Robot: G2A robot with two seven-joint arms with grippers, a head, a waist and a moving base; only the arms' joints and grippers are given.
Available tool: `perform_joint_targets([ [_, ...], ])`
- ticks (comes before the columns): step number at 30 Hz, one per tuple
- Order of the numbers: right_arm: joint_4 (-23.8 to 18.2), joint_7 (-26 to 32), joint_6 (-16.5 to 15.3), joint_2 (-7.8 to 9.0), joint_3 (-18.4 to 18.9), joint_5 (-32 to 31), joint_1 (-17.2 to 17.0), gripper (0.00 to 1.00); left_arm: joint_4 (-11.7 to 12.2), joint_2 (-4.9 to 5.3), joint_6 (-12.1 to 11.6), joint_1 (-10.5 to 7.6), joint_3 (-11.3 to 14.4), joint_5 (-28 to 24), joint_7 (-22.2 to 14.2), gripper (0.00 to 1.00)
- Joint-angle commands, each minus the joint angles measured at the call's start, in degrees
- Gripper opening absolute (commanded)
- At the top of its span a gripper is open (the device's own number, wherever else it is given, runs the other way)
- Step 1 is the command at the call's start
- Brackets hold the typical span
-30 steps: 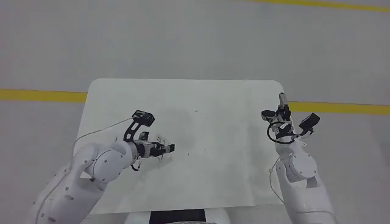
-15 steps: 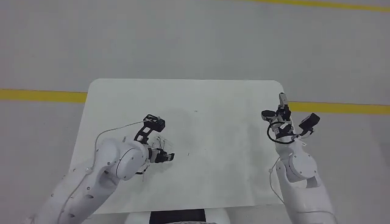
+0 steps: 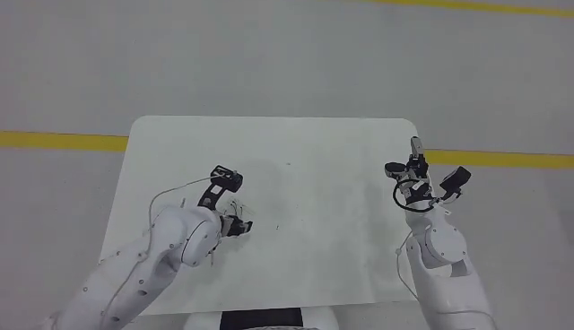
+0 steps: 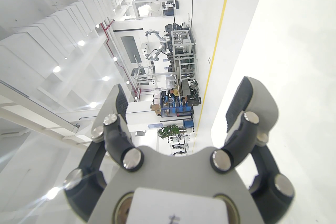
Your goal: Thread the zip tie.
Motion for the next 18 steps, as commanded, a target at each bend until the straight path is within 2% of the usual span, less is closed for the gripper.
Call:
perform_joint_targets([
  [1,0.0,0.0,0.0,0.0,0.0,0.0,0.0,1.0,0.0,-0.6,0.0,-0.27,0.4,2.0,-2.2,1.0],
  [2,0.0,0.0,0.0,0.0,0.0,0.0,0.0,1.0,0.0,-1.07,0.0,-0.41,0.5,2.5,-3.3,1.0],
  [5,0.0,0.0,0.0,0.0,0.0,0.0,0.0,1.0,0.9,-1.91,0.0,-0.25,0.7,3.1,-3.7,1.0],
  [15,0.0,0.0,0.0,0.0,0.0,0.0,0.0,1.0,0.9,-1.91,0.0,-0.25,0.7,3.1,-3.7,1.0],
  [17,0.0,0.0,0.0,0.0,0.0,0.0,0.0,1.0,0.5,-2.12,0.0,0.24,-0.1,-0.9,-2.0,1.0],
  [18,0.0,0.0,0.0,0.0,0.0,0.0,0.0,1.0,1.0,-2.16,0.0,0.44,-1.1,-2.6,-0.9,1.0],
])
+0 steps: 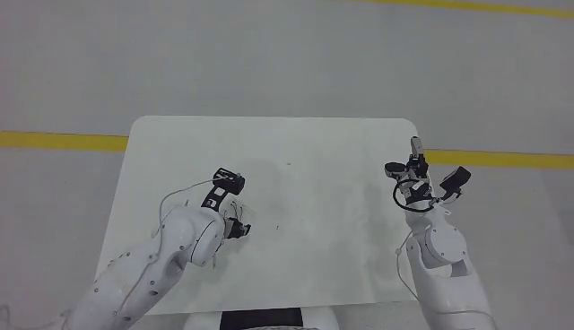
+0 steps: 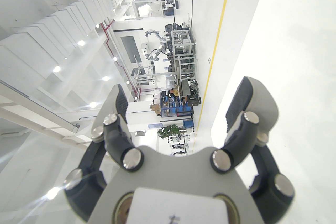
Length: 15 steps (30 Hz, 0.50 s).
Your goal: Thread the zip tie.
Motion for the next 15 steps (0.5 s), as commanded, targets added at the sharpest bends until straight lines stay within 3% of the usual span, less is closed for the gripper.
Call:
perform_joint_targets([
  [1,0.0,0.0,0.0,0.0,0.0,0.0,0.0,1.0,1.0,-0.16,0.0,0.62,-2.0,-6.6,2.8,1.0],
  [5,0.0,0.0,0.0,0.0,0.0,0.0,0.0,1.0,2.9,-0.52,0.0,0.64,-4.5,-10.4,2.5,1.0],
  [9,0.0,0.0,0.0,0.0,0.0,0.0,0.0,1.0,4.0,-1.14,0.0,0.0,-4.6,-9.0,0.5,1.0],
  [15,0.0,0.0,0.0,0.0,0.0,0.0,0.0,1.0,4.0,-1.14,0.0,0.0,-4.6,-9.0,0.5,1.0],
])
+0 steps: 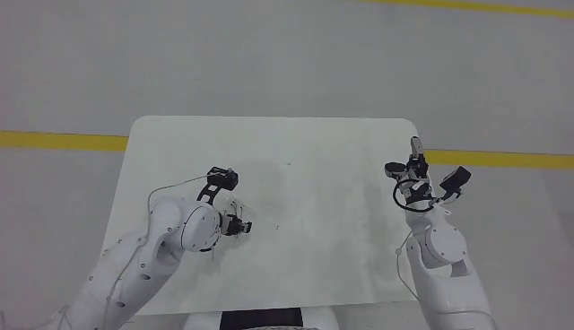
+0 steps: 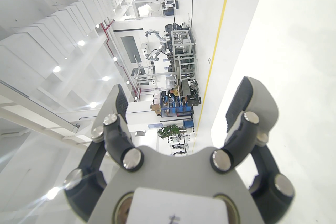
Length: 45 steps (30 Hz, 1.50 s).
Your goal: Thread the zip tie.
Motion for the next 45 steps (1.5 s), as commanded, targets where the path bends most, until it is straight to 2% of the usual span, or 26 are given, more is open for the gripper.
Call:
perform_joint_targets([
  [1,0.0,0.0,0.0,0.0,0.0,0.0,0.0,1.0,0.1,-0.01,-0.1,0.07,0.0,-0.1,0.4,1.0],
  [3,0.0,0.0,0.0,0.0,0.0,0.0,0.0,1.0,0.7,-0.03,-0.5,0.42,0.2,-0.5,2.2,1.0],
  [7,0.0,0.0,0.0,0.0,0.0,0.0,0.0,1.0,1.7,-0.15,0.0,-0.01,0.8,-0.8,2.3,1.0],
  [15,0.0,0.0,0.0,0.0,0.0,0.0,0.0,1.0,1.7,-0.16,0.0,-0.09,0.8,-0.7,2.3,1.0],
  [17,0.0,0.0,0.0,0.0,0.0,0.0,0.0,1.0,1.6,-0.16,-0.2,0.07,0.8,-0.8,3.7,1.0],
  [20,0.0,0.0,0.0,0.0,0.0,0.0,0.0,1.0,0.6,-0.03,-0.6,0.57,0.5,-1.0,5.0,1.0],
  [27,0.0,0.0,0.0,0.0,0.0,0.0,0.0,1.0,-2.2,0.31,-0.9,1.57,0.0,-0.7,5.0,1.0],
  [28,0.0,0.0,0.0,0.0,0.0,0.0,0.0,1.0,-2.3,0.34,-0.9,1.61,0.0,-0.6,4.9,0.95],
  [30,0.0,0.0,0.0,0.0,0.0,0.0,0.0,1.0,-2.4,0.4,-0.9,1.63,0.1,-0.4,4.8,0.78],
  [36,0.0,0.0,0.0,0.0,0.0,0.0,0.0,1.0,-1.9,0.44,-0.5,1.22,0.4,-0.1,4.3,0.67],
  [37,0.0,0.0,0.0,0.0,0.0,0.0,0.0,1.0,-1.8,0.44,-0.3,1.14,0.4,0.0,4.4,0.73],
  [38,0.0,0.0,0.0,0.0,0.0,0.0,0.0,1.0,-1.8,0.44,-0.2,1.1,0.5,0.0,4.4,0.73],
  [39,0.0,0.0,0.0,0.0,0.0,0.0,0.0,1.0,-1.8,0.44,-0.2,1.05,0.5,0.0,4.4,0.68],
  [40,0.0,0.0,0.0,0.0,0.0,0.0,0.0,1.0,-1.8,0.45,-0.1,1.0,0.6,0.0,4.4,0.69],
  [43,0.0,0.0,0.0,0.0,0.0,0.0,0.0,1.0,-1.5,0.45,-0.1,0.81,0.7,-0.1,4.5,0.51],
  [45,0.0,0.0,0.0,0.0,0.0,0.0,0.0,1.0,-1.1,0.43,-0.1,0.58,1.0,-0.1,4.6,0.47],
])
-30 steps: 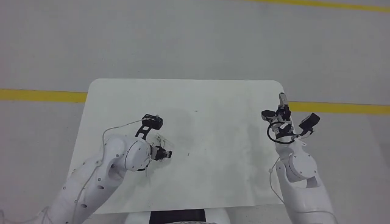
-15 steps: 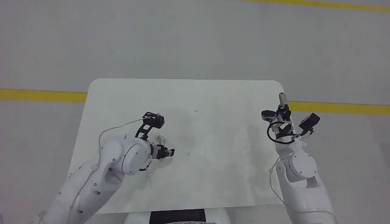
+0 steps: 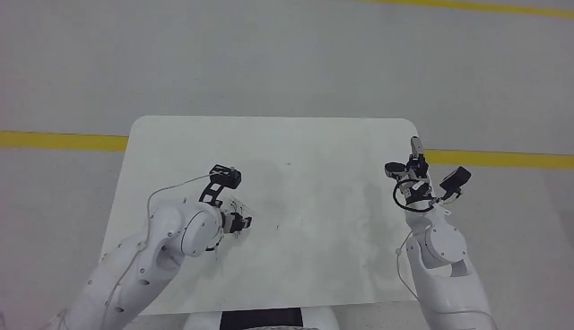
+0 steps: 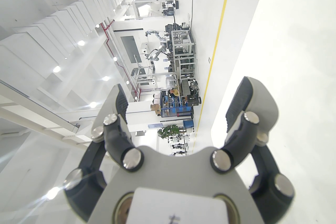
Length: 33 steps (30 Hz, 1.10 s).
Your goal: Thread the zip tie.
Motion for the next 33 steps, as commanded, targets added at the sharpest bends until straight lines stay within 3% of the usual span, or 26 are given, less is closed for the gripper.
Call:
perform_joint_targets([
  [1,0.0,0.0,0.0,0.0,0.0,0.0,0.0,1.0,0.6,-0.03,0.0,-0.25,0.3,0.1,0.0,0.45],
  [5,0.0,0.0,0.0,0.0,0.0,0.0,0.0,1.0,1.3,-0.14,0.0,-0.72,0.5,0.1,0.1,0.36],
  [12,0.0,0.0,0.0,0.0,0.0,0.0,0.0,1.0,2.2,-0.44,0.0,-0.74,0.9,0.0,0.7,0.36],
  [16,0.0,0.0,0.0,0.0,0.0,0.0,0.0,1.0,3.2,-0.61,0.0,-0.98,1.0,0.1,1.0,0.31],
  [23,0.0,0.0,0.0,0.0,0.0,0.0,0.0,1.0,4.7,-0.92,0.0,-1.56,1.5,-0.2,1.0,0.09],
  [33,0.0,0.0,0.0,0.0,0.0,0.0,0.0,1.0,7.9,-1.67,0.0,-2.71,2.5,0.1,0.7,0.07],
])
